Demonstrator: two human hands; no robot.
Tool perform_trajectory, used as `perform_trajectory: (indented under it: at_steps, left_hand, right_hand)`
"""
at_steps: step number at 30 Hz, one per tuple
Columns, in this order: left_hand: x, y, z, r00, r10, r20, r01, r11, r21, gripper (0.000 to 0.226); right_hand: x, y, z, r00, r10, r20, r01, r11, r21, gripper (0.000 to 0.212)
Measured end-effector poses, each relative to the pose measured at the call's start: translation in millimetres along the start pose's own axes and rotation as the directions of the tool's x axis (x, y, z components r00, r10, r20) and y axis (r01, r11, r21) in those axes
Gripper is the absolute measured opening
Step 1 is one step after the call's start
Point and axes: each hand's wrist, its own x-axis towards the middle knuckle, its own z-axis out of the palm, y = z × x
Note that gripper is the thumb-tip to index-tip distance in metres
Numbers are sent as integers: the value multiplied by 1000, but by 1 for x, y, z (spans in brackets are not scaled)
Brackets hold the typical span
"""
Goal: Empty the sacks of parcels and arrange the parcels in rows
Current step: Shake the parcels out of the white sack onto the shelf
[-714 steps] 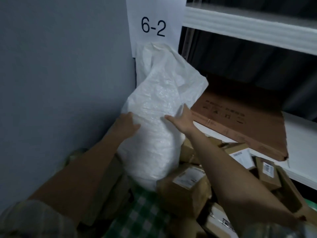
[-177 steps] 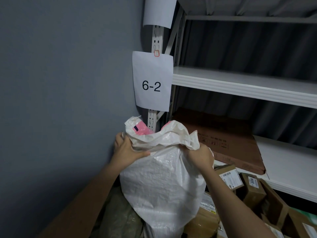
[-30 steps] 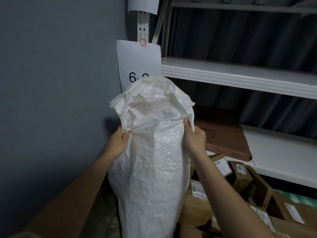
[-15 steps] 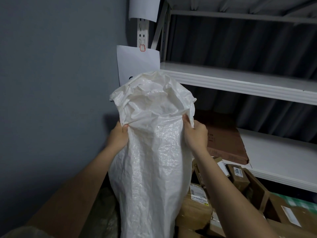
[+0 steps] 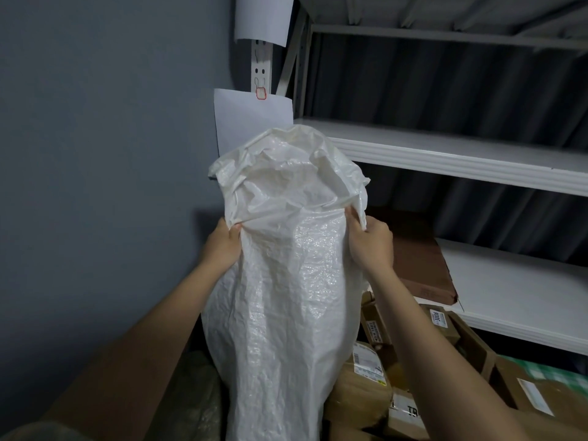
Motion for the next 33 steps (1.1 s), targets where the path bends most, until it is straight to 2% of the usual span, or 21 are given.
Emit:
perform_trajectory:
  at_steps: [7, 10, 14, 19, 22, 28, 33]
  left_hand:
    - [4, 10, -3, 1000, 17, -8, -17, 999, 34, 39]
    - [4, 18, -3, 999, 25, -26, -24, 998, 54, 40]
    - [-1, 17, 3, 1000, -3, 4, 3, 993, 114, 40]
    - [3, 23, 0, 1000, 0, -13, 1, 995, 103, 42]
    - [0, 22, 3, 1000, -9, 13, 7, 991, 131, 42]
    - [-2, 25, 3, 1000, -16, -5, 16, 993, 116, 43]
    - [-6, 29, 3, 997, -6, -75, 10, 999, 47, 40]
  right_hand:
    - [4, -5, -12, 1000, 29, -1, -29, 995, 99, 51]
    - [4, -6, -15, 996, 92, -13, -89, 984, 155, 56]
    - [3, 1, -16, 983, 179, 29, -181, 971, 156, 51]
    - [7, -9, -21, 989, 149, -11, -145, 971, 191, 53]
    - [6, -7, -21, 981, 191, 21, -192, 968, 159, 48]
    - [6, -6, -23, 984, 177, 1, -175, 973, 153, 52]
    - [9, -3, -25, 994, 103, 32, -106, 982, 157, 50]
